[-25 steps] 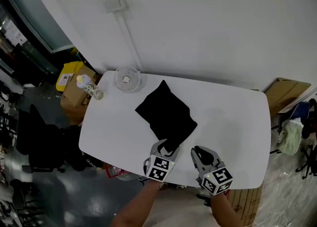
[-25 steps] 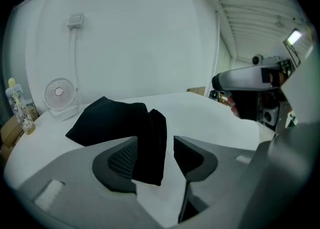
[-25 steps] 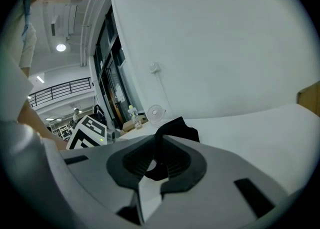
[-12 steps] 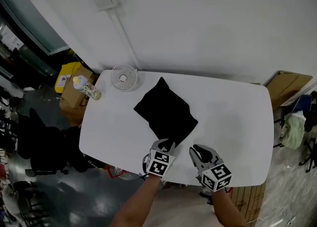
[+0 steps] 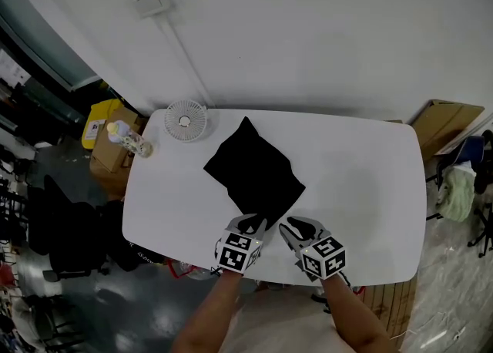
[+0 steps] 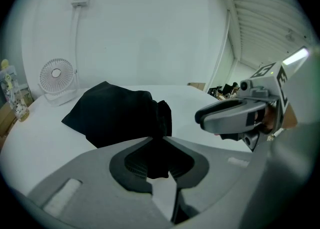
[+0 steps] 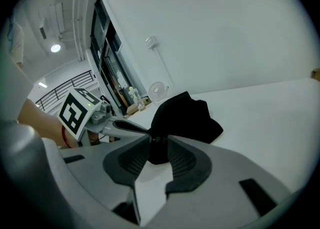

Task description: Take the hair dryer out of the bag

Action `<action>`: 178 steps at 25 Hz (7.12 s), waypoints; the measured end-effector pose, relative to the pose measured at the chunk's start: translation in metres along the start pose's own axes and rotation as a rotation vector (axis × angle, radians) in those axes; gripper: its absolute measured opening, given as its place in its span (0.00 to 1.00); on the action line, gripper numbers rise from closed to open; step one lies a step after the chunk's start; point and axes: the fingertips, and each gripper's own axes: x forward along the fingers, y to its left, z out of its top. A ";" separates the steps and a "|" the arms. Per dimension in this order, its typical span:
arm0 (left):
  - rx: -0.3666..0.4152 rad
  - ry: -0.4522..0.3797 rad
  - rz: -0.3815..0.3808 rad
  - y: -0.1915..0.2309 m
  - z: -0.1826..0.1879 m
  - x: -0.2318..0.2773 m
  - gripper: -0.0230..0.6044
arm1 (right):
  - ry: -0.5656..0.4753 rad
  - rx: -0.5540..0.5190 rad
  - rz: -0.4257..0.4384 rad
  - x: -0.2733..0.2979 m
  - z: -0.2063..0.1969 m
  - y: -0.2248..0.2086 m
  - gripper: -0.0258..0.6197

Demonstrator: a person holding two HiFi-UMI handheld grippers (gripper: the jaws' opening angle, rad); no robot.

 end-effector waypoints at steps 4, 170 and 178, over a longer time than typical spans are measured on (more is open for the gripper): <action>-0.003 -0.002 -0.001 0.001 -0.001 -0.002 0.14 | 0.021 0.068 0.005 0.017 -0.006 -0.006 0.20; -0.273 0.095 0.101 0.137 0.024 0.018 0.06 | 0.420 0.328 0.066 -0.042 -0.060 -0.052 0.33; -0.237 0.117 0.153 0.150 0.024 0.011 0.06 | 0.429 0.322 0.090 -0.061 -0.063 -0.063 0.32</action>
